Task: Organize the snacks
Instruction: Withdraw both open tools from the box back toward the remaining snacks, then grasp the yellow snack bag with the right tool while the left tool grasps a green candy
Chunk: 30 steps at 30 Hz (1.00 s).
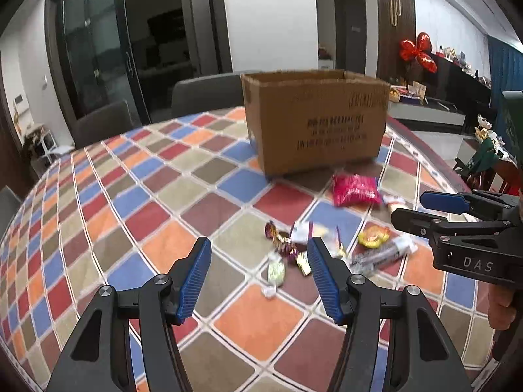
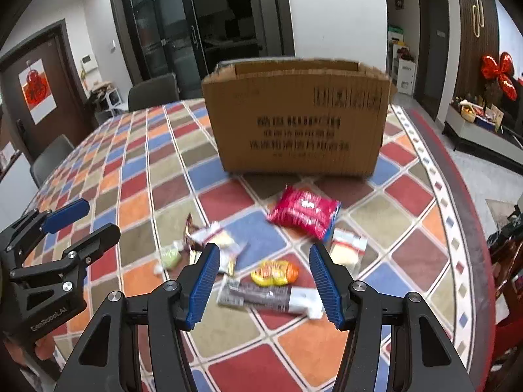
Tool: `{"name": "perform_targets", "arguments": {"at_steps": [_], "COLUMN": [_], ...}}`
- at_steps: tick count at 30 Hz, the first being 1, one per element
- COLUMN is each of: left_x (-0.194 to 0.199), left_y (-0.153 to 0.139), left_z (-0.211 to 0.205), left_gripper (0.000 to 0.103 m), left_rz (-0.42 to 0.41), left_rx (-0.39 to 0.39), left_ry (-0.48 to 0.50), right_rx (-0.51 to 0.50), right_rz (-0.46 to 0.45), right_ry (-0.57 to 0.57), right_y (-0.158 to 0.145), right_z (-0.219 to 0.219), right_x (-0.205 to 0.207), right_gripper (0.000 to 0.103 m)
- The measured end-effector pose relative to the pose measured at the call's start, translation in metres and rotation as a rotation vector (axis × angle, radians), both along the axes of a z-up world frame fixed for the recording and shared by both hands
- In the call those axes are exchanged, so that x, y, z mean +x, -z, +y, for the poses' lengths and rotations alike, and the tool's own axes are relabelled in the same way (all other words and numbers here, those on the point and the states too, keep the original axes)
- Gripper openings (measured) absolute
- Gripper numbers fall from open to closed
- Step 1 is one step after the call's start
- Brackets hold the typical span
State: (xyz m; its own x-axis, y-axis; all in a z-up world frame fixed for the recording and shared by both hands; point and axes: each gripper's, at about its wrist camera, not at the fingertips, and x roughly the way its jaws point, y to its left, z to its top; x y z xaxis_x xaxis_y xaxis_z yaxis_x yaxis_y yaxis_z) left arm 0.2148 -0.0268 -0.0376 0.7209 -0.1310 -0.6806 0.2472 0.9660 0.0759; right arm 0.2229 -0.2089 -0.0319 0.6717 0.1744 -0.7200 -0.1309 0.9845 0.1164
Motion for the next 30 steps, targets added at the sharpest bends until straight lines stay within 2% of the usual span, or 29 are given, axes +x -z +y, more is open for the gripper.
{"name": "perform_targets", "arguments": {"at_steps": [15, 30], "left_x": [0.021, 0.053], "left_y": [0.048, 0.076], "left_z": [0.0, -0.002], "left_gripper": [0.059, 0.041], "left_rz": [0.142, 0.241], "left_rx": [-0.025, -0.078], "left_ry": [0.011, 0.006], "right_rx": [0.01, 0.015], "right_rz": [0.112, 0.163], "right_ry": [0.032, 0.027], "right_y": [0.046, 0.068], "right_z": [-0.004, 0.0], "right_x": [0.014, 0.037], "right_gripper": [0.058, 0.058]}}
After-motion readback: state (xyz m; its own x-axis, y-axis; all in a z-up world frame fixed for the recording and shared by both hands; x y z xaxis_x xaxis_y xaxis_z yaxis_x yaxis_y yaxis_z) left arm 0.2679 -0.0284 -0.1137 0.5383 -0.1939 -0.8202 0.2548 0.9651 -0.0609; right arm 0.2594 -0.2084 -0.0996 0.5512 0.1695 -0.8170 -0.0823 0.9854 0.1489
